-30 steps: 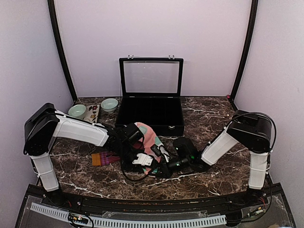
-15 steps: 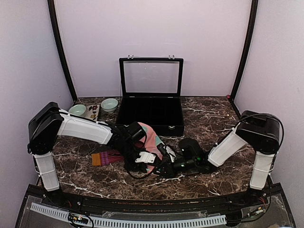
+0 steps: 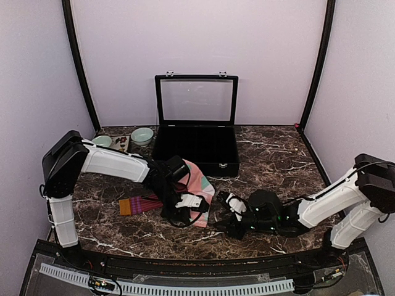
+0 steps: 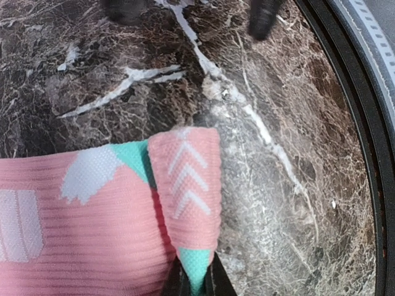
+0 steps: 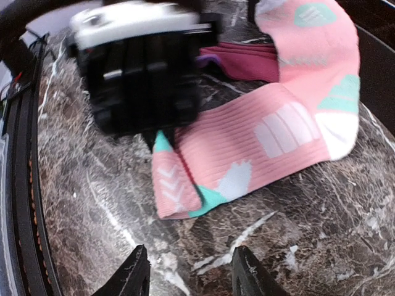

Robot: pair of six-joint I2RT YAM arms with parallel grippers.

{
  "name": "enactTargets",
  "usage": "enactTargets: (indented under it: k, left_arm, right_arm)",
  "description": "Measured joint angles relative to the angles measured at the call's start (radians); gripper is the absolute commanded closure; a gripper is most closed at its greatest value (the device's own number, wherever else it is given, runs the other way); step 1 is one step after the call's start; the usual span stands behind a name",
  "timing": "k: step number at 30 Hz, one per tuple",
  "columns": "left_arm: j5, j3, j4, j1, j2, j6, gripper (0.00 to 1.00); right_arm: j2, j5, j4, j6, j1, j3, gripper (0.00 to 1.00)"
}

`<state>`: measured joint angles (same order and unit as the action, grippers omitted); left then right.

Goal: Roll the socks
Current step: Roll the sock at the center of the board.

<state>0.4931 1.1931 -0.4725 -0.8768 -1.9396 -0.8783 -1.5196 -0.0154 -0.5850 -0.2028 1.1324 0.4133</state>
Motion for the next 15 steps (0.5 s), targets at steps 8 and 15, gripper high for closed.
enactTargets:
  k: [8,15]
  left_arm:
    - [0.110,0.127,-0.152,0.037,-0.099,-0.006,0.99]
    - [0.164,0.213,-0.252,0.041,-0.165,-0.029,0.99]
  right_arm:
    - [-0.029,0.088,0.139,0.231,0.150,0.131,0.55]
    - [-0.173,0.132,0.182,0.426,0.177,0.259,0.55]
